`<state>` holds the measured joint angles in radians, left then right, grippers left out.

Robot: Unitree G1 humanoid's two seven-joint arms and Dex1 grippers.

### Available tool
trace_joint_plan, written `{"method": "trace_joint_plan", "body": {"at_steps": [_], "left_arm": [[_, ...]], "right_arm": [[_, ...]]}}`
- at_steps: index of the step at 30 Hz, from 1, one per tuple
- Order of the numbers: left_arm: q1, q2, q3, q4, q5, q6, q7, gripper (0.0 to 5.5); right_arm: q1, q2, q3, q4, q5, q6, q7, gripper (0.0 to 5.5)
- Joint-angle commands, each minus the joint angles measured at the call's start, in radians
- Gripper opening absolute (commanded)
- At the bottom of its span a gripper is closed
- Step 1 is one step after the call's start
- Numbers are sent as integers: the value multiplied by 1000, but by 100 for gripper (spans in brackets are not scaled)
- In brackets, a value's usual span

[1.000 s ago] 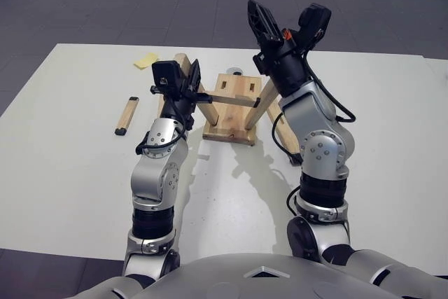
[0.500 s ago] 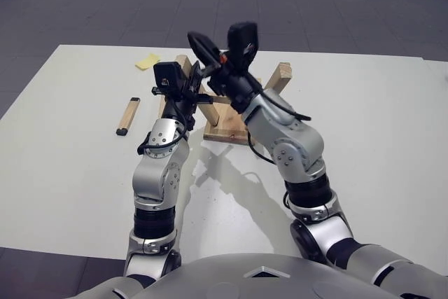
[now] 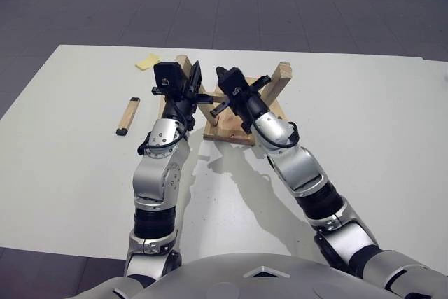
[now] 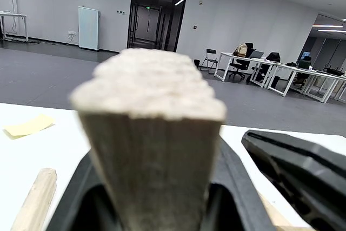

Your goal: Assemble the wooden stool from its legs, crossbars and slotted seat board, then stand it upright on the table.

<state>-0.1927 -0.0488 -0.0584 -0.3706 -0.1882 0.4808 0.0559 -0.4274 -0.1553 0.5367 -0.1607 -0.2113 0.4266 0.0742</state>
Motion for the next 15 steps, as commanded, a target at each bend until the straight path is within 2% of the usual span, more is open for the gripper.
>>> {"method": "trace_joint_plan", "body": {"at_steps": [1,4,15], "left_arm": [[95,0,-27,92,11,100,-2,102],[93,-2,-26,92,11,99,1,102],[77,-10,-38,36,12,128,15,102]], "right_arm": [[9,-26,72,71,-106,-10,31,0],[-2,-31,126,121,-182,28,81,0],[19,-37,165,130,-225,179,289,0]]}}
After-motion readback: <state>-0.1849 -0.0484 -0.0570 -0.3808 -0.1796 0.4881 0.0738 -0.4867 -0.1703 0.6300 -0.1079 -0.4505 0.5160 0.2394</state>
